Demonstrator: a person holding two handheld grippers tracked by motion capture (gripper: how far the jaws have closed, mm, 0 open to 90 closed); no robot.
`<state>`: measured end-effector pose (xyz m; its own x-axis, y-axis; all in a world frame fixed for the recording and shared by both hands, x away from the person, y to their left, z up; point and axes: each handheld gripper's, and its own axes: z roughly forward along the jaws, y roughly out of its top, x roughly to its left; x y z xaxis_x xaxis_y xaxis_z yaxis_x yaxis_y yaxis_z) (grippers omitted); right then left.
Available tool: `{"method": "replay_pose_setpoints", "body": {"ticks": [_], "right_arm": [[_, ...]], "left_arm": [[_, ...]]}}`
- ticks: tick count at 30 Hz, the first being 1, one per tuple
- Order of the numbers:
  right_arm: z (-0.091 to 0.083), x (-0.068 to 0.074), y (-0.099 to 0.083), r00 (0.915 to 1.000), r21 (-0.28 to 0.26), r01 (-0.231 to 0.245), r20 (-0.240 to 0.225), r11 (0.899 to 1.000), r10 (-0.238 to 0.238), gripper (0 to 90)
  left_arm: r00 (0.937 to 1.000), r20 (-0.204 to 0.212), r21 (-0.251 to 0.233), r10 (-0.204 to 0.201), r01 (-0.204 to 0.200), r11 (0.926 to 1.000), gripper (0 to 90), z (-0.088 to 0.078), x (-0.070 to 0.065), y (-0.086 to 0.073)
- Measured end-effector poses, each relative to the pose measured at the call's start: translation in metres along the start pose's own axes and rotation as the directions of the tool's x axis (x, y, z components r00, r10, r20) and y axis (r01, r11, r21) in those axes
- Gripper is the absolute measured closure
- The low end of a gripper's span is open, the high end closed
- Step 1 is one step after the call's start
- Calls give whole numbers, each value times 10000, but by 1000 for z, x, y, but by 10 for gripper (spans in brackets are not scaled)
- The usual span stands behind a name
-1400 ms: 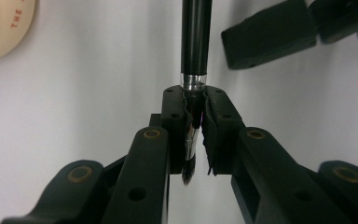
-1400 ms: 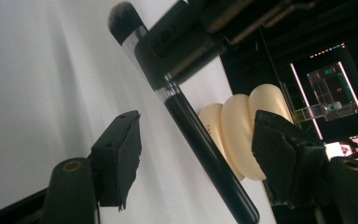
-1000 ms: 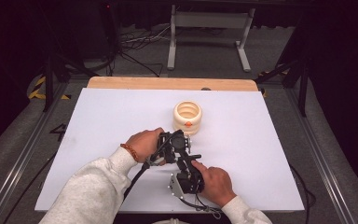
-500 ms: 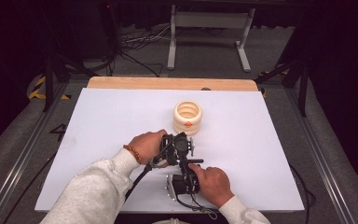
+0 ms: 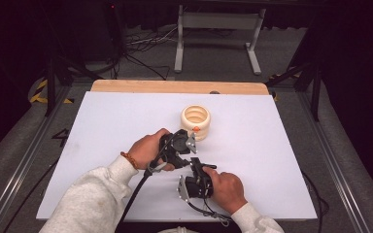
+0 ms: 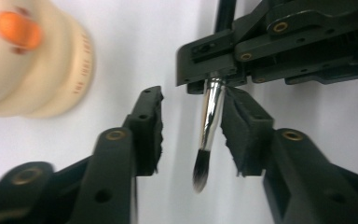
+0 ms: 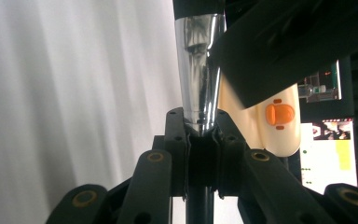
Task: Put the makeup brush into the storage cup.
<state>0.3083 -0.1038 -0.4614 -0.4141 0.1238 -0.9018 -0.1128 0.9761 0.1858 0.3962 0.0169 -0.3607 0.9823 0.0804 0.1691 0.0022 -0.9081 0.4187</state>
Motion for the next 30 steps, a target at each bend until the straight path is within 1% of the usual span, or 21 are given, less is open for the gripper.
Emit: {"method": "replay_pose_setpoints", "body": {"ticks": [1,3,5,7,8,9,10,11,13,14,15,19,20,21,23,24,25,26,27,28,30], "right_arm": [[0,-2,-1,9999,20,149,-8,9999,-149,795],[-1,-4,-4,9999,5,-115,-26,9999,115,794],[-1,-6,-8,9987,-78,-484,-159,9988,482,795],[-2,-10,-11,9972,-54,-729,-183,9973,728,795],[-3,-11,-13,9953,-60,-952,-179,9954,951,795],[-3,-11,-13,9953,-60,-952,-179,9954,951,795],[-3,-13,-16,9925,-101,-1191,-291,9928,1187,795],[-4,-14,-18,9908,-128,-1309,-365,9913,1304,795],[-4,-17,-21,9886,-125,-1458,-387,9892,1452,795],[-5,-17,-22,9871,-99,-1561,-385,9877,1556,795],[-5,-19,-23,9863,-135,-1594,-452,9871,1586,795],[-7,-23,-28,9781,-297,-2026,-548,9788,2008,795],[-7,-25,-30,9767,-313,-2095,-540,9773,2077,794],[-7,-26,-31,9738,-368,-2216,-606,9744,2192,794],[-7,-29,-35,9661,-405,-2515,-709,9670,2483,794],[-7,-30,-36,9608,-427,-2723,-671,9613,2691,795],[-8,-32,-38,9570,-422,-2831,-774,9581,2794,795],[-8,-33,-40,9480,-501,-3120,-824,9488,3074,795],[-8,-36,-42,9413,-578,-3312,-889,9418,3255,795],[-8,-39,-45,9282,-636,-3647,-1039,9289,3573,795],[-9,-43,-49,9107,-733,-4057,-1167,9111,3962,795]], "left_arm": [[9996,-233,-288,-137,130,9995,551,-3,1,-4],[9961,-757,-839,-462,398,9957,460,-9,1,-12],[9946,-929,-1210,-467,353,9920,414,-12,-1,-18],[9895,-1233,-1831,-758,524,9817,371,-16,-5,-30],[9876,-1355,-2080,-794,500,9768,313,-17,-8,-34],[9876,-1355,-2080,-794,500,9768,253,-17,-8,-34],[9799,-1829,-2395,-801,347,9703,215,-20,-13,-42],[9756,-1950,-2580,-1009,482,9649,200,-21,-15,-47],[9699,-1918,-2948,-1502,891,9514,152,-24,-18,-58],[9657,-2048,-3100,-1595,905,9464,133,-25,-20,-63],[9657,-2048,-3100,-1595,905,9464,116,-25,-20,-63],[9548,-2001,-3838,-2197,1299,9142,72,-29,-29,-92],[9503,-2127,-3981,-2274,1283,9083,70,-29,-31,-98],[9473,-2073,-4241,-2443,1380,8950,62,-30,-34,-107],[9393,-2183,-4480,-2648,1445,8823,59,-31,-37,-118],[9340,-2239,-4689,-2785,1473,8709,54,-32,-39,-126],[9228,-2405,-4985,-3009,1486,8541,56,-34,-43,-135],[9127,-2562,-5154,-3183,1496,8438,59,-35,-46,-143],[9029,-2656,-5396,-3379,1513,8282,54,-37,-49,-151],[8967,-2634,-5632,-3558,1565,8114,53,-38,-50,-157],[8781,-2672,-5883,-3969,1776,7889,59,-40,-54,-176]]}}
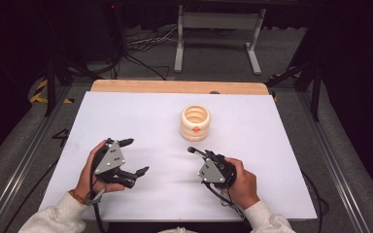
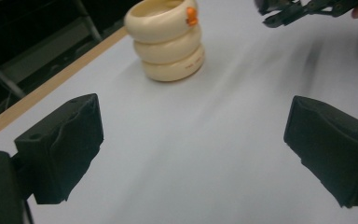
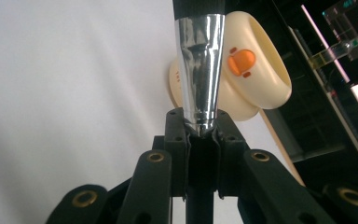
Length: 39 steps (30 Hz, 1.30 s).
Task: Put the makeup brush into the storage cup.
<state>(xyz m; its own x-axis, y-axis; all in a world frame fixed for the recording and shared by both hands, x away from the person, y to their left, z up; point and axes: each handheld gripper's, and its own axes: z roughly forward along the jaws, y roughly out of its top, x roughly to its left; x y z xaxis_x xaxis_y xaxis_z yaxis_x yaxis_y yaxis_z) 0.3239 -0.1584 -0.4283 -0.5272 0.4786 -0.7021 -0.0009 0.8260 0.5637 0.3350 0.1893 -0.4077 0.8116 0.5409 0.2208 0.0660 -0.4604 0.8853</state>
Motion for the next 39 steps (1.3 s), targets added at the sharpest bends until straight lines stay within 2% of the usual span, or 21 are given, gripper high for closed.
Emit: {"method": "replay_pose_setpoints", "body": {"ticks": [1,2,3,6,8,10,11,14,15,17,20,22,23,26,27,29,32,33,36,38,39], "right_arm": [[0,0,0,10000,0,0,0,10000,0,795],[-1,-6,-2,9979,-216,-622,-191,9978,618,795],[-2,-13,-4,9917,-399,-1223,-441,9917,1205,795],[-4,-21,-7,9762,-672,-2055,-848,9763,1997,794],[-5,-27,-10,9577,-916,-2728,-1206,9577,2613,795],[-5,-32,-13,9374,-1127,-3300,-1564,9372,3112,794],[-5,-32,-13,9374,-1127,-3300,-1564,9372,3112,794],[-4,-41,-18,8977,-1380,-4197,-2095,8971,3877,794],[-4,-43,-18,8926,-1443,-4298,-2166,8913,3953,795],[-3,-48,-21,8641,-1552,-4802,-2531,8633,4351,794],[-1,-52,-24,8330,-1778,-5297,-2932,8294,4692,794],[0,-55,-24,8231,-1876,-5445,-3073,8175,4776,794],[1,-56,-24,8153,-1951,-5564,-3156,8077,4854,794],[3,-60,-25,7966,-2095,-5837,-3349,7845,5033,794],[4,-61,-25,7952,-2152,-5872,-3335,7803,5064,794],[6,-63,-25,7802,-2244,-6077,-3477,7618,5199,794],[7,-67,-24,7832,-2278,-6056,-3405,7625,5203,794],[7,-69,-24,7824,-2324,-6078,-3388,7593,5226,794],[9,-76,-24,7613,-2483,-6374,-3493,7295,5463,794],[10,-78,-24,7585,-2540,-6418,-3497,7236,5500,794],[12,-79,-24,7626,-2555,-6370,-3463,7273,5463,794]], "left_arm": [[10000,0,0,0,0,10000,53,0,0,0],[9998,-98,-64,-143,142,9999,53,-5,2,-6],[9993,-187,-108,-326,324,9994,55,-9,4,-12],[9950,-381,-318,-928,916,9953,56,-22,10,-31],[9920,-486,-237,-1163,1153,9931,68,-28,12,-40],[9874,-443,-382,-1517,1500,9879,69,-34,13,-50],[9874,-443,-382,-1517,1500,9879,68,-34,13,-50],[9834,-546,-381,-1729,1710,9845,64,-42,13,-61],[9800,-545,-475,-1914,1890,9808,64,-45,13,-64],[9755,-475,-514,-2150,2126,9758,60,-48,14,-69],[9710,-446,-566,-2347,2321,9710,57,-49,15,-75],[9683,-461,-569,-2456,2429,9684,57,-49,16,-76],[9666,-466,-615,-2519,2489,9666,57,-49,17,-76],[9658,-434,-616,-2555,2527,9656,60,-48,17,-76],[9667,-508,-559,-2510,2482,9671,59,-48,16,-76],[9656,-516,-578,-2550,2520,9660,60,-49,17,-77],[9646,-510,-517,-2588,2563,9652,55,-49,17,-77],[9635,-506,-555,-2629,2601,9640,53,-49,16,-76],[9664,-581,-613,-2505,2470,9671,58,-50,17,-76],[9660,-843,-671,-2445,2393,9686,80,-51,17,-76],[9648,-842,-681,-2491,2438,9674,80,-52,17,-76]]}}
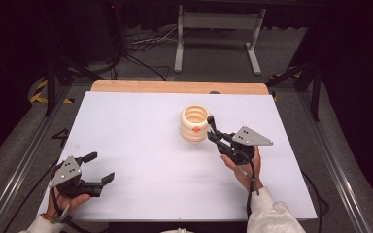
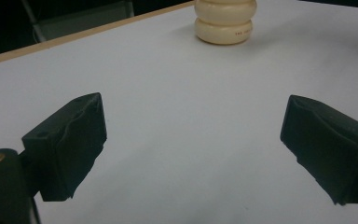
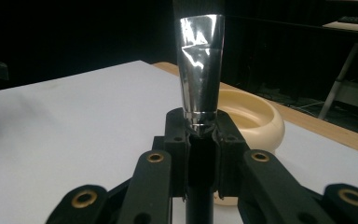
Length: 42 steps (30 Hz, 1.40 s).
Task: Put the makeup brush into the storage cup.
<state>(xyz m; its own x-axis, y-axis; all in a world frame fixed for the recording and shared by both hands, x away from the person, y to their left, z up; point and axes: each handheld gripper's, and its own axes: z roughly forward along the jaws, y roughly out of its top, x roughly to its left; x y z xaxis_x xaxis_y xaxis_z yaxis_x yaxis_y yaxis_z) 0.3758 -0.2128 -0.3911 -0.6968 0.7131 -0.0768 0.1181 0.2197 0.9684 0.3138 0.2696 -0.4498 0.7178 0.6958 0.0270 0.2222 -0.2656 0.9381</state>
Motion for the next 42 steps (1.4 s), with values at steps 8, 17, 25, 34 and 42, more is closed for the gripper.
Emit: {"method": "replay_pose_setpoints", "body": {"ticks": [8,17,25,34,42], "right_arm": [[10,-5,2,9999,-254,-128,-48,9996,127,794],[23,-12,14,9974,-887,-694,-273,9936,672,794],[40,-14,25,9954,-1251,-932,-336,9878,897,794],[49,-20,32,9954,-1446,-942,-298,9850,909,794],[63,-25,36,9943,-1589,-1055,-331,9816,1015,794]], "left_arm": [[9999,118,-60,110,-110,9999,77,0,0,0],[9994,54,-5,352,-352,9994,91,1,1,-1],[9995,96,-96,295,-294,9995,90,2,2,0],[9990,299,-103,339,-336,9994,90,5,0,1],[9989,371,-228,283,-274,9994,91,5,0,1]]}}
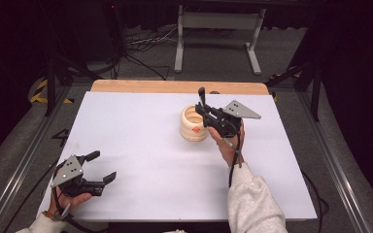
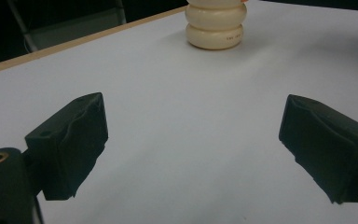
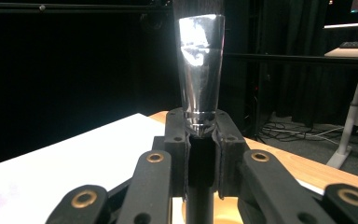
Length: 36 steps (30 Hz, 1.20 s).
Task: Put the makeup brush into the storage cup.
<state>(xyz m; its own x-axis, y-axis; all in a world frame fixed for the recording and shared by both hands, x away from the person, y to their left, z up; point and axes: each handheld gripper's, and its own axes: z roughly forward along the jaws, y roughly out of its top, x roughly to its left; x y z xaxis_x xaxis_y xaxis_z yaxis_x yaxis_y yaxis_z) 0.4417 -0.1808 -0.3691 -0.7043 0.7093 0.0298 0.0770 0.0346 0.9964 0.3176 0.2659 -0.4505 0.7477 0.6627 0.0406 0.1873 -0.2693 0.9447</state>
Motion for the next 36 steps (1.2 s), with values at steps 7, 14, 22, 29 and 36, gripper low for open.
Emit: {"method": "replay_pose_setpoints", "body": {"ticks": [7,14,22,29,36], "right_arm": [[9,-3,0,9999,-33,-30,145,10000,31,794],[16,-8,0,9999,-211,-102,96,9997,104,794],[25,-15,-5,9995,-115,-258,198,9996,260,793],[30,-20,-9,9989,-63,-288,373,9996,290,794],[36,-23,-13,9988,101,-299,395,9995,295,794]], "left_arm": [[10000,63,-10,0,0,10000,88,-3,0,-1],[10000,55,168,67,-67,9998,88,-1,1,-1],[9999,110,138,-33,31,9999,90,-1,1,-1],[9999,101,102,12,-13,9999,91,0,1,-2],[9999,161,71,-36,35,10000,93,-1,1,-2]]}}
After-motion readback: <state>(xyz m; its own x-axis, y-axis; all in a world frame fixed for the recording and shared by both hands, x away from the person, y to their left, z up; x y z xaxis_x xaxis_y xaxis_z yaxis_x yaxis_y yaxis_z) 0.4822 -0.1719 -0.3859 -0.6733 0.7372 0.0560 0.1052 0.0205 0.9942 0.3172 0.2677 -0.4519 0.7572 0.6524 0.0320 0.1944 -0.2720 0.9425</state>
